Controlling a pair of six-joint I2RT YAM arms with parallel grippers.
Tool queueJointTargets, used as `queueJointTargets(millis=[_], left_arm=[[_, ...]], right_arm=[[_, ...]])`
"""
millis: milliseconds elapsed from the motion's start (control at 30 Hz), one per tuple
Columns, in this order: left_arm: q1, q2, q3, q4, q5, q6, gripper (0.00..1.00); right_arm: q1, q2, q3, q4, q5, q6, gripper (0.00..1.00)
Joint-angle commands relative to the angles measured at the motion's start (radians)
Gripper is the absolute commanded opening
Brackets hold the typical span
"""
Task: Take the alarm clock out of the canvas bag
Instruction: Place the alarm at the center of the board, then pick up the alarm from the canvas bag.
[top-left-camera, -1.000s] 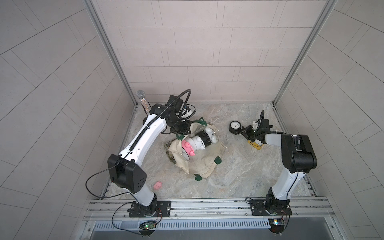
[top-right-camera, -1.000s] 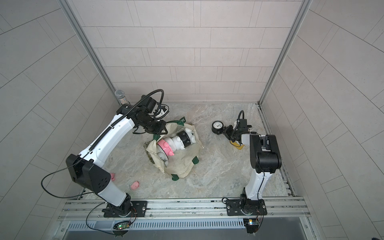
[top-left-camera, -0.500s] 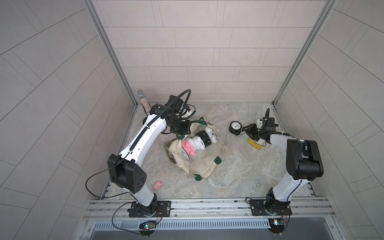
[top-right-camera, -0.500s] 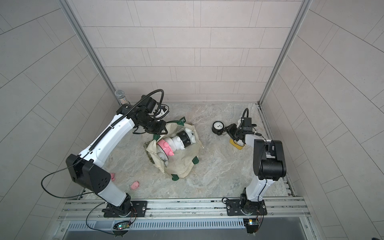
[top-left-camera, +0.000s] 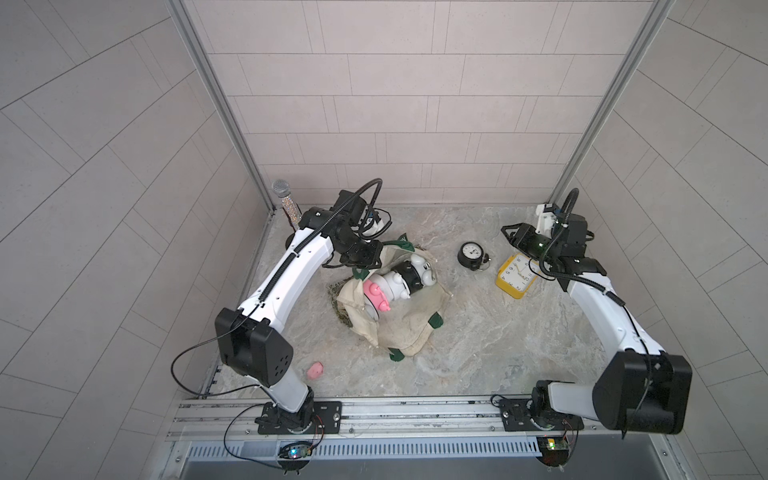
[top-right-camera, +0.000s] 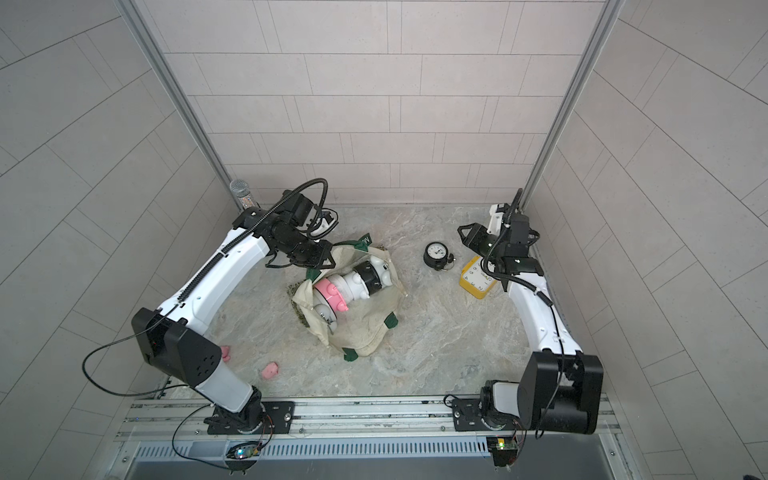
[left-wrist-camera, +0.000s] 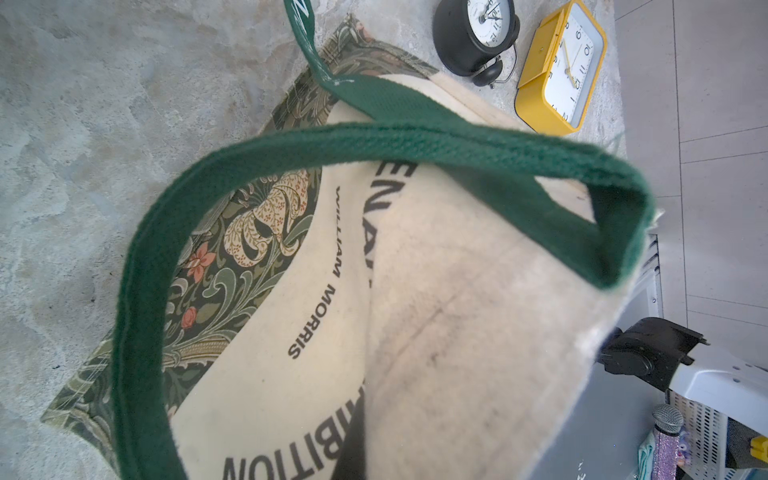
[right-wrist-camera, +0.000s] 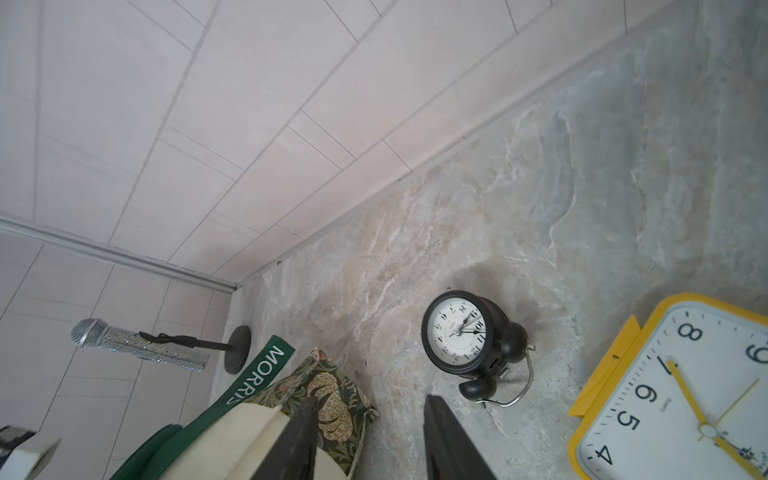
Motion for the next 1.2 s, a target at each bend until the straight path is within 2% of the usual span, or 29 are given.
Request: queueJointTargets(millis=[0,200,367,533,667,867,1033,1167], left_arm=[[0.002,-0.035,0.004,0.008,0.016,-0.005,0.00],[0.003,-0.044,0.006,0.023,0.027,-0.009,0.00],[0.003,-0.053,0.011,0.029,0.031,-0.012,0.00],[0.003,-0.068,0.007,0.037,0.022,-0.015,0.00],[0.004,-0.095,-0.006,0.072,0.015,-0.029,0.00],[0.005,-0.125,-0.021,0.126,-0.001,-0.064,0.00],[0.006,-0.138,-0.029,0.151,-0.009,-0.092,0.00],[0.006,-0.147,-0.039,0.172,-0.009,-0.106,0.00]], right_arm=[[0.031,-0.098,-0.022,0.034,-0.007,-0.035,0.43],[0.130,-0.233,-0.035,0.098,-0.056,-0.084,0.39],[0.272,-0.306,-0.015,0.095,-0.055,-0.183,0.36],[0.451,-0.345,0.008,0.032,0.083,-0.270,0.32],[0.574,-0.337,0.005,0.028,0.125,-0.297,0.31],[0.763,-0.320,-0.014,0.011,0.212,-0.414,0.31],[0.855,-0.301,-0.082,0.060,0.284,-0.443,0.29],[0.957,-0.264,-0.094,0.045,0.368,-0.528,0.28]])
